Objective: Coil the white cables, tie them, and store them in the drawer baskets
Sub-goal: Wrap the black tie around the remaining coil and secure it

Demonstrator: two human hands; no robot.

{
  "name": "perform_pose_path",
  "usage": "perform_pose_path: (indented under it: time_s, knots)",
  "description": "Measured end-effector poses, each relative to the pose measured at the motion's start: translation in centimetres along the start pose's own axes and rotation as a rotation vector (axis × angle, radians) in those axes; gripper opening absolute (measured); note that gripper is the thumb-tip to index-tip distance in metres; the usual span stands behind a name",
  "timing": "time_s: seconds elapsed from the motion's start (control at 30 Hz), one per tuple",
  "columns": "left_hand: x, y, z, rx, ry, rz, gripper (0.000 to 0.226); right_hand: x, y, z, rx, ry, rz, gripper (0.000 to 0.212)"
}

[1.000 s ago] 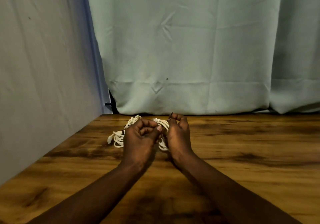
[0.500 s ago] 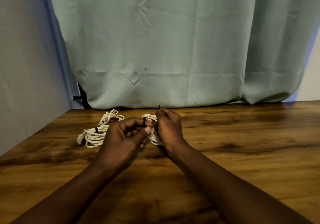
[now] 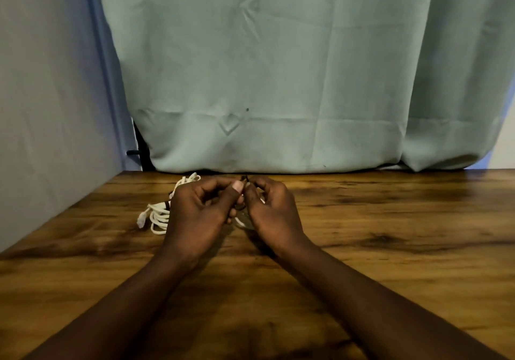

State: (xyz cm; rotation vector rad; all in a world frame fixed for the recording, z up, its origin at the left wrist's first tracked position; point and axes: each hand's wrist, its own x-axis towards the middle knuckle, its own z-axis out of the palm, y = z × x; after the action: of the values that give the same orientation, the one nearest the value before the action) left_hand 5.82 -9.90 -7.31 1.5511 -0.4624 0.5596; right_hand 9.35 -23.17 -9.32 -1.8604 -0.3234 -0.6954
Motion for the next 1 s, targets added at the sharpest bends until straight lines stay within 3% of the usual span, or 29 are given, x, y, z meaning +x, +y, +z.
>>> perform_pose_path:
  time_s: [0.3,0.57,0.73,1.0]
  knots:
    - [0.2,-0.6,-0.1,0.077,0.084,0.018,0.012,-0.2,-0.6,-0.6,-0.269,-0.041,-0.126,0.025]
    - [0.6,-1.0,-0.5,0.136,0.044,0.024,0.022,-0.2,-0.7,-0.8,-0.381,-0.050,-0.205,0.033]
    - [0.6,-1.2,-0.5,0.090,0.080,-0.036,0.004,-0.3,-1.1,-1.1,-0.468,-0.076,-0.271,0.037]
    - [1.3,-0.7,-1.3,0.040,-0.036,-0.092,0.008,-0.2,-1.5,-1.7,-0.512,-0.118,-0.330,0.030]
